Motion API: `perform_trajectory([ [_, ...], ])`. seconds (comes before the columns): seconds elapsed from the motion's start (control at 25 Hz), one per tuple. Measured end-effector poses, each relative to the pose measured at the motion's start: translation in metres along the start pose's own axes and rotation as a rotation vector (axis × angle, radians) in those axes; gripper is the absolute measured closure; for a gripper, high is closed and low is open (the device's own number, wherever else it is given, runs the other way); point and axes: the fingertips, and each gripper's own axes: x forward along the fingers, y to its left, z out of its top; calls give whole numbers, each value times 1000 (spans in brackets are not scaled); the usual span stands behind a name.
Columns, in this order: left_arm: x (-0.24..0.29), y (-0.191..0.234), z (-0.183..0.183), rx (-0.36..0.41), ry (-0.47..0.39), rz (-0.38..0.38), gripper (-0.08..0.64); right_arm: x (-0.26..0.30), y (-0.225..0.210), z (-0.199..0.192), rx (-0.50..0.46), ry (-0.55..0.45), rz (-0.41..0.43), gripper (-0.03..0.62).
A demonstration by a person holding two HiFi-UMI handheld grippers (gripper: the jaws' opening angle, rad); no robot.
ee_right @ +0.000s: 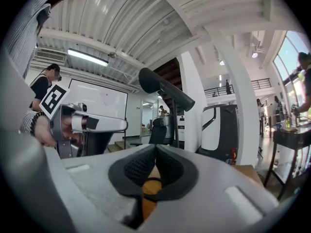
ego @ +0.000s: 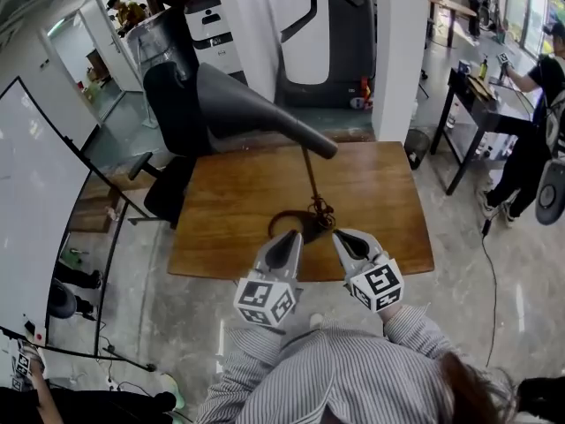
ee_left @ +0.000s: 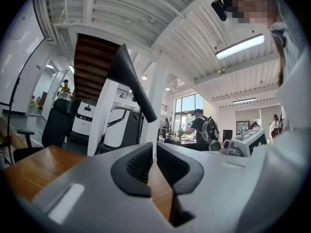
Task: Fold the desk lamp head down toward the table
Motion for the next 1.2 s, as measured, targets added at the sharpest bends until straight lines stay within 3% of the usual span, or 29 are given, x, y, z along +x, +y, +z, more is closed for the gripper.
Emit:
perform_trajectory([
  [0.4,45,65,27,18,-24,-11,543,76,-34,2,-8,26,-11,572],
  [0.76,57,93,71,35,-109,5,462,117,-59,7,-47,49,42,503],
  [1.04,39,115,130,146,-180,41,403,143,-60,4,-78,47,65,488],
  [1.2,29,120,169,241,-226,63,399,149,-63,1,-70,51,53,523],
])
